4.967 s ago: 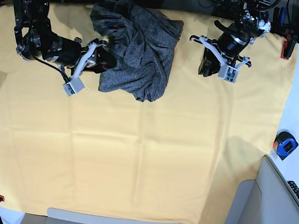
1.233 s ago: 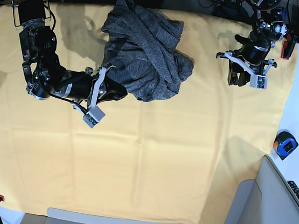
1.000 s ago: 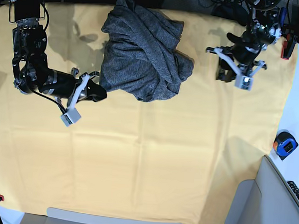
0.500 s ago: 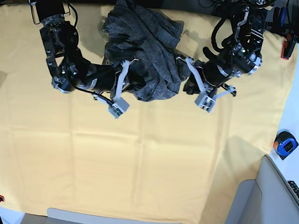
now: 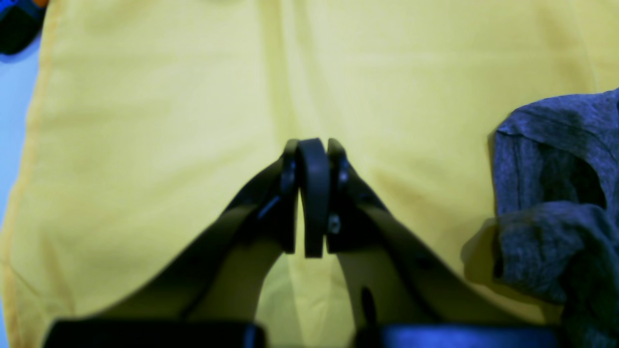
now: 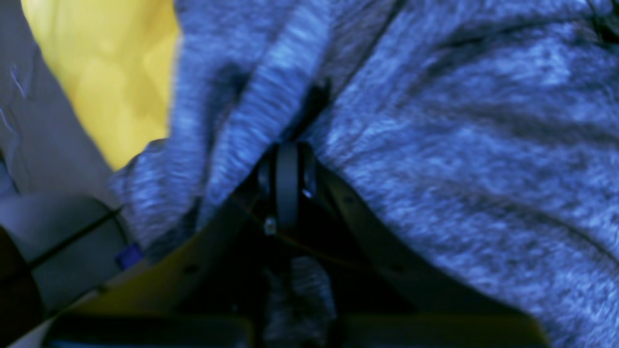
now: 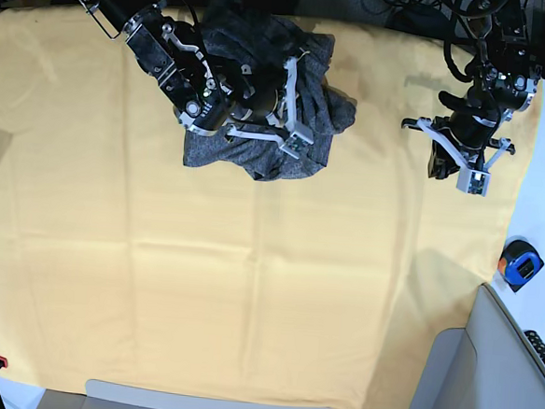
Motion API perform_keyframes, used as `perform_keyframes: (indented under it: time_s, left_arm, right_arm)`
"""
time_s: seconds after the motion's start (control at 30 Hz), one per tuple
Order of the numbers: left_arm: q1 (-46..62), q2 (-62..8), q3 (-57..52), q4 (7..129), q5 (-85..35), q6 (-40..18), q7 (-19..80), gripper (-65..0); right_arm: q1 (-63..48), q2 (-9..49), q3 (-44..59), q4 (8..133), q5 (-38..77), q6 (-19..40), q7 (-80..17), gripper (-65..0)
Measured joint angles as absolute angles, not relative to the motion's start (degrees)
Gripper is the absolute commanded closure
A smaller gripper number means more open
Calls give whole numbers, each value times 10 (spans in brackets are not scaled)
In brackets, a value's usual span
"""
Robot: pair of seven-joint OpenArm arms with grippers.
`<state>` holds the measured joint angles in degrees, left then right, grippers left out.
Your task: Fold the T-shirt properly
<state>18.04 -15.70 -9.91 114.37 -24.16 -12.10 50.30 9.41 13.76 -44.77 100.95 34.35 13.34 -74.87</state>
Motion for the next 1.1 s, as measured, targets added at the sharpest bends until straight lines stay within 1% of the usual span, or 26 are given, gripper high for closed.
perform_keyframes:
  time_s: [0.17, 0.27, 0.4, 0.53, 0.63, 0.7, 0.73, 0.8, 0.83, 0.87, 0.9, 0.97, 1.03, 1.1]
  left_arm:
    - [184, -157, -99, 1143, -241, -120, 503, 0]
    - [183, -154, -99, 1143, -242, -120, 503, 0]
    - [183, -154, -99, 1143, -242, -120, 503, 0]
    - [184, -154, -99, 1143, -241, -121, 507, 0]
    - [192, -154, -97, 1143, -241, -120, 507, 0]
    - [195, -154, -97, 1143, -242, -122, 507, 0]
    - [195, -154, -97, 1143, -242, -122, 507, 0]
    - [199, -155, -97, 1143, -241, -121, 507, -1]
    - [205, -155, -98, 1143, -241, -120, 505, -1]
    - [212, -155, -98, 1143, -241, -122, 502, -4]
    - [216, -154, -98, 1143, -241, -122, 503, -14]
    - [233, -155, -98, 1143, -242, -122, 503, -47]
    - [251, -156, -98, 1143, -242, -122, 498, -80]
    - [263, -158, -98, 1143, -242, -122, 498, -97]
  right_arm:
    - [94, 135, -477, 1083, 353, 135, -768, 0]
    - [93, 146, -487, 1115, 364, 135, -768, 0]
    - [94, 152, -485, 1116, 383, 135, -769, 0]
    - [121, 161, -491, 1116, 440, 135, -780, 0]
    - [138, 173, -483, 1115, 480, 150, -786, 0]
    - [143, 171, -457, 1115, 494, 152, -779, 0]
    - [142, 169, -427, 1115, 495, 149, -763, 0]
    - [142, 173, -352, 1113, 483, 116, -733, -2]
    - [140, 178, -315, 1108, 472, 109, -732, -5]
    - [139, 192, -288, 1102, 466, 99, -727, -19]
    - [138, 206, -270, 1089, 479, 102, -728, -52]
    - [133, 223, -249, 1059, 522, 102, -719, -152]
    - [131, 237, -232, 1024, 604, 106, -702, -253]
    - [133, 255, -218, 989, 648, 121, -695, -338]
